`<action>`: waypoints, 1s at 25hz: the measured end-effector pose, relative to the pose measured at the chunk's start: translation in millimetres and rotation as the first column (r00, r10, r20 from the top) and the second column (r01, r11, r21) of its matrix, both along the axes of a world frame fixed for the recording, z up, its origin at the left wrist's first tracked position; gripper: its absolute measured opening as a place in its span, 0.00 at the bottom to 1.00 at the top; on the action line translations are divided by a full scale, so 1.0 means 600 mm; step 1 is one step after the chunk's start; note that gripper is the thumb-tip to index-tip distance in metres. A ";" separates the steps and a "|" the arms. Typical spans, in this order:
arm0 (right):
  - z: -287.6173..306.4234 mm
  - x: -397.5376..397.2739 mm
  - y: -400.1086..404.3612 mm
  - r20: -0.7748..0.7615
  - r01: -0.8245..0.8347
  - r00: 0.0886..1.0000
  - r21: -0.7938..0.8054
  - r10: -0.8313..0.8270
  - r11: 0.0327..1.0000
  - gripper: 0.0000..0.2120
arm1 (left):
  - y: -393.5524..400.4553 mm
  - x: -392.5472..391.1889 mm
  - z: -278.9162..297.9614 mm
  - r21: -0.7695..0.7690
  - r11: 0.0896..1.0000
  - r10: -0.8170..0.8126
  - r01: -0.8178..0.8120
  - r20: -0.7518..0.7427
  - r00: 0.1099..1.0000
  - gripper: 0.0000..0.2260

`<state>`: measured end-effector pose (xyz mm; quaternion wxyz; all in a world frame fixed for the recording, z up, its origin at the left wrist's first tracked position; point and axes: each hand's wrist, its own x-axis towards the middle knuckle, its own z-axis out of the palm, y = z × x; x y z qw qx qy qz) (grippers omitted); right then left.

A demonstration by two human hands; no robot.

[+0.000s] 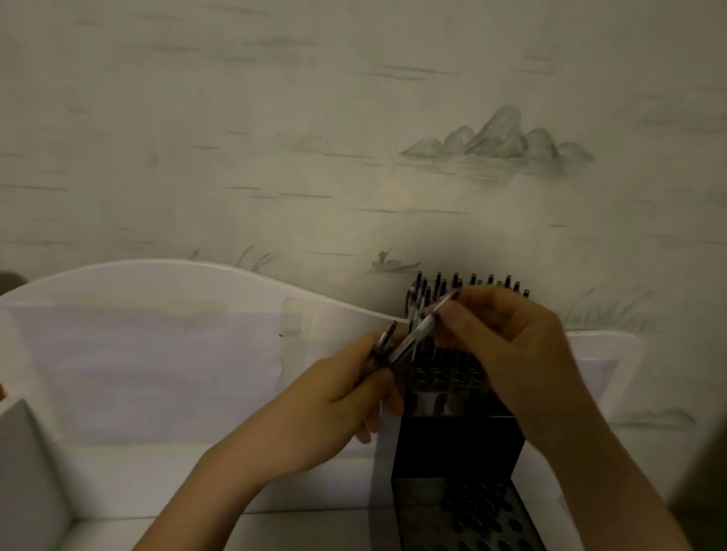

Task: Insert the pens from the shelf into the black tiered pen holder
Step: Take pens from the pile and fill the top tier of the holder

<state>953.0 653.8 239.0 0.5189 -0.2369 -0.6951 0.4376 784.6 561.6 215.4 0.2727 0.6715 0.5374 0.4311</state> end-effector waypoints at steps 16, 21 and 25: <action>0.034 0.003 0.009 -0.035 0.384 0.914 0.397 -0.405 0.833 0.07 | 0.009 -0.027 -0.014 0.080 0.976 0.212 -0.203 -0.122 0.970 0.07; 0.032 0.013 0.008 -0.035 0.381 0.916 0.387 -0.400 0.840 0.08 | 0.007 -0.024 -0.013 0.080 0.978 0.199 -0.190 -0.119 0.973 0.08; 0.019 0.008 0.006 0.013 0.370 0.914 0.391 -0.406 0.843 0.06 | 0.003 -0.020 -0.011 0.076 0.979 0.195 -0.187 -0.104 0.975 0.08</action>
